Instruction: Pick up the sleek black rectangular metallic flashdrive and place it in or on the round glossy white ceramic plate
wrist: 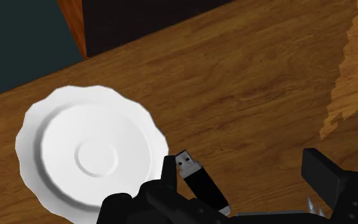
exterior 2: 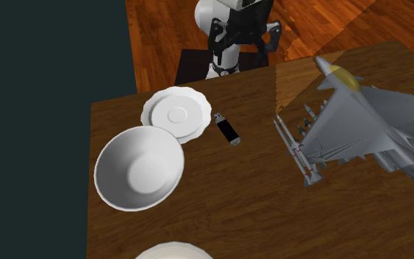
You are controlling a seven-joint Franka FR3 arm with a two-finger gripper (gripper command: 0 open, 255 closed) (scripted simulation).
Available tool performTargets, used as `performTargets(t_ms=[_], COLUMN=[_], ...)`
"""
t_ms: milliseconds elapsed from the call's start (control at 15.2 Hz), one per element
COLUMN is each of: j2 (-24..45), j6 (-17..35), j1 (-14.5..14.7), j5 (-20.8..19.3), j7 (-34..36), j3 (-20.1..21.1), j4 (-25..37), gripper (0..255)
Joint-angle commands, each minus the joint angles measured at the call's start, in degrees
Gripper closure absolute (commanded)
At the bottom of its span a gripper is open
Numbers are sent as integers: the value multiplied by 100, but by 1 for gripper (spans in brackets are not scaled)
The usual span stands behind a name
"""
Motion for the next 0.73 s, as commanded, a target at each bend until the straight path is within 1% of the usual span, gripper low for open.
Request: performTargets(t_ms=[0,330,660], j2=[0,901,1934], j6=[0,951,1843], j1=[0,262,521], j5=[0,-313,-511], j7=[0,-1266,-2473], j3=[0,-339,-586], j4=[0,-58,94], gripper=[0,0,0])
